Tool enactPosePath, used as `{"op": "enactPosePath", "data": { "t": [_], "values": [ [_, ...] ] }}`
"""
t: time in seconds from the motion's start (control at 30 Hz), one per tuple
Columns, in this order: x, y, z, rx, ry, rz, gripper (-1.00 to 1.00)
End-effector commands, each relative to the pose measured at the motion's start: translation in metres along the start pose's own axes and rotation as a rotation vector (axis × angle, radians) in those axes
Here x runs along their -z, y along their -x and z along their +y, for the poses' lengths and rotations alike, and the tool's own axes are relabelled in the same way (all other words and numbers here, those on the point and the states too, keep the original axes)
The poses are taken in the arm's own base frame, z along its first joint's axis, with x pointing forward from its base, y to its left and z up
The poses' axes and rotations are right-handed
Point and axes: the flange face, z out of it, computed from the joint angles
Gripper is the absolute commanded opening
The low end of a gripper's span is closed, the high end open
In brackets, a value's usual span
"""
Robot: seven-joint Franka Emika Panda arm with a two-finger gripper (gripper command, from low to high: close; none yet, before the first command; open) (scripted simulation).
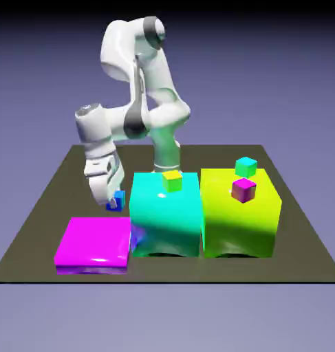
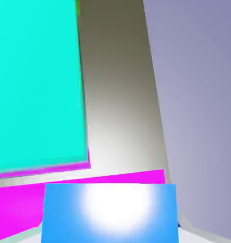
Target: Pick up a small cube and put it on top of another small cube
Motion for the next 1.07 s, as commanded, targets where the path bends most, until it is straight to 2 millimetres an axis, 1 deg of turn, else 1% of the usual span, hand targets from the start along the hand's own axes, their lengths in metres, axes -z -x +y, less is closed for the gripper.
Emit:
{"op": "enactPosePath", "data": {
  "t": [0.0,0.1,0.23,0.33,0.43,0.6,0.63,0.7,0.83,0.87,0.9,1.03],
  "values": [
    [0.005,-0.018,-0.009,0.023,0.001,0.000,-1.00],
    [0.019,-0.071,-0.040,0.091,0.003,-0.002,-1.00],
    [0.039,-0.133,-0.092,0.183,0.002,-0.005,-1.00],
    [0.043,-0.167,-0.136,0.269,-0.043,-0.027,-1.00],
    [0.045,-0.195,-0.185,0.358,-0.092,-0.052,-1.00],
    [0.047,-0.232,-0.274,0.513,-0.183,-0.103,-1.00],
    [0.040,-0.226,-0.264,0.510,-0.204,-0.106,-1.00],
    [0.039,-0.225,-0.262,0.508,-0.206,-0.106,-1.00],
    [-0.029,-0.213,-0.269,0.508,-0.206,-0.106,-1.00],
    [-0.029,-0.213,-0.269,0.508,-0.206,-0.106,1.00],
    [-0.029,-0.213,-0.269,0.508,-0.206,-0.106,1.00],
    [0.039,-0.225,-0.262,0.508,-0.206,-0.106,1.00]
  ]
}}
